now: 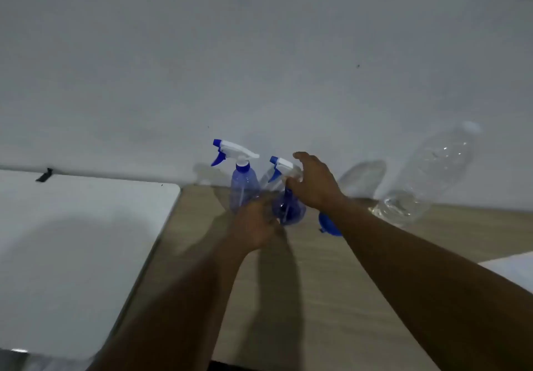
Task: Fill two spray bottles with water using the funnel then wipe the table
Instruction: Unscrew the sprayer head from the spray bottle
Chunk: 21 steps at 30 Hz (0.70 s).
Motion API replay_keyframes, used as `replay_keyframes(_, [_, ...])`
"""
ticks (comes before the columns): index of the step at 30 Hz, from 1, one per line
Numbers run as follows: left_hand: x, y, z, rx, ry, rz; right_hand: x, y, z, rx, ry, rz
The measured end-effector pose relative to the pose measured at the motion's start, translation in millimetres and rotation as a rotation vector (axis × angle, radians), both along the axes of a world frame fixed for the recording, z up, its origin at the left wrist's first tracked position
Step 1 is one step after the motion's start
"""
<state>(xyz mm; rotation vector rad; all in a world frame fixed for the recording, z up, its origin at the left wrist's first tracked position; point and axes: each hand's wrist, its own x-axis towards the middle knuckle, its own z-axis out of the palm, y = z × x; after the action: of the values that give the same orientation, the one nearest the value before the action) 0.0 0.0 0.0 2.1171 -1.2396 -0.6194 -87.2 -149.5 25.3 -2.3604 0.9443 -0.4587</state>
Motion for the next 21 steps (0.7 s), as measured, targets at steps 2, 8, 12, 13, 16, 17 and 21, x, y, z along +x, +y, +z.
replay_keyframes(2, [-3.6, -8.1, -8.9, -0.039, 0.005, -0.022, 6.3, -3.6, -5.8, -0.022, 0.041, 0.0])
replay_keyframes(8, [-19.0, 1.2, -26.0, 0.026, 0.062, 0.104, -17.0, 35.3, -8.0, -0.083, 0.069, 0.035])
replay_keyframes(12, [-36.4, 33.7, -36.5, 0.025, 0.093, 0.074, -47.1, 79.2, -13.3, -0.052, 0.009, 0.129])
replay_keyframes(13, [-41.2, 42.3, -40.0, 0.009, 0.104, 0.069, -53.6, 89.9, -16.1, -0.063, -0.001, 0.143])
replay_keyframes(16, [-51.8, 63.8, -59.9, -0.046, 0.175, 0.114, -68.0, 119.3, -20.6, -0.14, 0.0, 0.158])
replay_keyframes(17, [-55.9, 70.3, -63.4, -0.038, 0.184, 0.117, -72.0, 127.0, -22.3, -0.168, 0.015, 0.146])
replay_keyframes(21, [-70.9, 89.9, -64.3, 0.008, 0.171, 0.059, -87.2, 145.4, -30.6, -0.325, 0.135, 0.058])
